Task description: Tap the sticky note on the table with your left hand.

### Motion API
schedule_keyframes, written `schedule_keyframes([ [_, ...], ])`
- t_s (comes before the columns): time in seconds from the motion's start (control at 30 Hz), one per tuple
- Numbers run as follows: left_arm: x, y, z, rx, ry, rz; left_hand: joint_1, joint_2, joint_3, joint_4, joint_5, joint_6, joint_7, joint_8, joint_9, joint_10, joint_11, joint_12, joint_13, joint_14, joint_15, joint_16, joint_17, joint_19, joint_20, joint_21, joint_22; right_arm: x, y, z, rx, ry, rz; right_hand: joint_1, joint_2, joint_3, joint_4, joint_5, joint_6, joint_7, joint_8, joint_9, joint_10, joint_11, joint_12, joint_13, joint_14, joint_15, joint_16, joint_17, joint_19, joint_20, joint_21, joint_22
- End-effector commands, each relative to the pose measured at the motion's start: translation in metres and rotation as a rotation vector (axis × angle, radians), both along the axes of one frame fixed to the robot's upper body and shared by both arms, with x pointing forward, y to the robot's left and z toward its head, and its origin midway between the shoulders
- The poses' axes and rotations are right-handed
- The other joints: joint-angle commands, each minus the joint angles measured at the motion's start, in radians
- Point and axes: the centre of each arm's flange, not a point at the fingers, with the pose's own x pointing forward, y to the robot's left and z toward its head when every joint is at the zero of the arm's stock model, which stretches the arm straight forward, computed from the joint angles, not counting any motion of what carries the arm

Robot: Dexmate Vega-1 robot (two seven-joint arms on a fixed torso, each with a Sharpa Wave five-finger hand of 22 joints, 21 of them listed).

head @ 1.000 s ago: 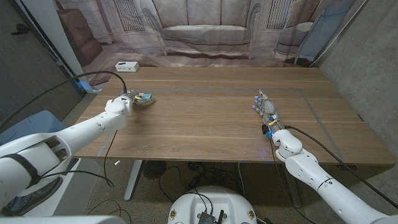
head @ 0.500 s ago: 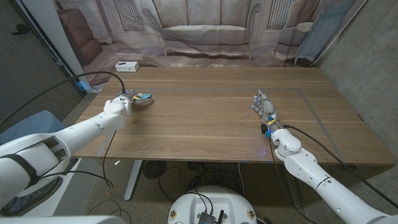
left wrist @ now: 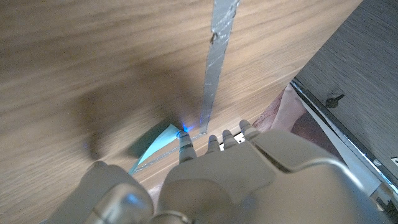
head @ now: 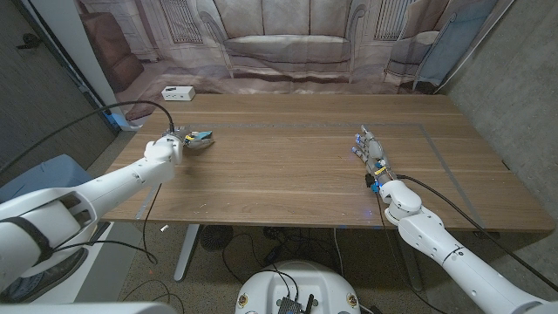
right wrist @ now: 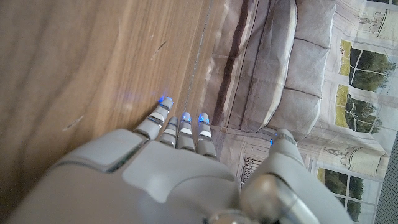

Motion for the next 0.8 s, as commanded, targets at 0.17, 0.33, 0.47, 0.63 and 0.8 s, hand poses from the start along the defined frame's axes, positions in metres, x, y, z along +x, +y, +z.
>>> schedule_keyframes([
  [0.17, -0.0048, 0.0038, -0.0009, -0.003, 0.001, 0.017, 0.006, 0.006, -0.008, 0.002, 0.005, 0.089, 0.083, 0.01, 0.023, -0.192, 0.002, 0.006, 0.003, -0.247, 0.005, 0.0, 0.001, -0.307, 0.009, 0.004, 0.002, 0.0006, 0.0012, 0.0007, -0.004, 0.003, 0.007, -0.001, 0.002, -0.006, -0.001, 0.003, 0.006, -0.004, 0.004, 0.004, 0.001, -0.002, 0.001, 0.004, -0.001, 0.009, 0.0, -0.001, 0.004, 0.006, -0.002, 0.005],
  [0.33, -0.0059, 0.0043, -0.0009, 0.001, 0.002, 0.014, 0.006, 0.006, -0.008, 0.002, 0.005, 0.089, 0.083, 0.01, 0.023, -0.192, 0.003, 0.006, 0.003, -0.247, 0.005, 0.0, 0.001, -0.306, 0.009, 0.004, 0.002, 0.0003, 0.0016, 0.0004, -0.004, 0.004, 0.008, -0.001, 0.003, -0.006, -0.001, 0.003, 0.006, -0.004, 0.004, 0.004, 0.001, -0.003, 0.001, 0.004, -0.002, 0.011, 0.0, -0.001, 0.004, 0.006, -0.002, 0.005],
  [0.47, -0.0068, 0.0046, -0.0008, 0.0, 0.001, 0.02, 0.007, 0.007, -0.009, 0.001, 0.005, 0.087, 0.082, 0.009, 0.023, -0.192, 0.004, 0.006, 0.003, -0.247, 0.005, 0.0, 0.001, -0.306, 0.009, 0.004, 0.002, -0.0004, 0.0016, 0.0006, -0.005, 0.003, 0.007, -0.001, 0.003, -0.006, -0.001, 0.003, 0.007, -0.004, 0.004, 0.004, 0.0, -0.003, 0.0, 0.004, -0.001, 0.009, 0.0, -0.001, 0.004, 0.006, -0.003, 0.005],
  [0.63, -0.0076, 0.0047, -0.0009, 0.003, 0.0, 0.018, 0.009, 0.008, -0.009, 0.001, 0.005, 0.087, 0.081, 0.009, 0.023, -0.191, 0.003, 0.006, 0.003, -0.246, 0.007, 0.0, 0.001, -0.306, 0.01, 0.005, 0.002, -0.0011, 0.0015, 0.0006, -0.006, 0.003, 0.007, 0.0, 0.003, -0.006, -0.001, 0.003, 0.006, -0.005, 0.004, 0.004, 0.001, -0.003, 0.0, 0.004, -0.001, 0.009, 0.0, -0.001, 0.004, 0.006, -0.003, 0.005],
  [0.8, -0.0087, 0.0042, -0.0008, 0.005, 0.0, 0.02, 0.01, 0.009, -0.009, 0.001, 0.005, 0.086, 0.08, 0.009, 0.023, -0.191, 0.003, 0.006, 0.003, -0.245, 0.007, 0.001, 0.001, -0.306, 0.01, 0.004, 0.002, -0.002, 0.0014, 0.0001, -0.004, 0.003, 0.007, 0.0, 0.004, -0.006, -0.001, 0.003, 0.006, -0.005, 0.004, 0.004, 0.001, -0.003, 0.0, 0.004, -0.001, 0.01, 0.0, -0.001, 0.005, 0.006, -0.003, 0.005],
])
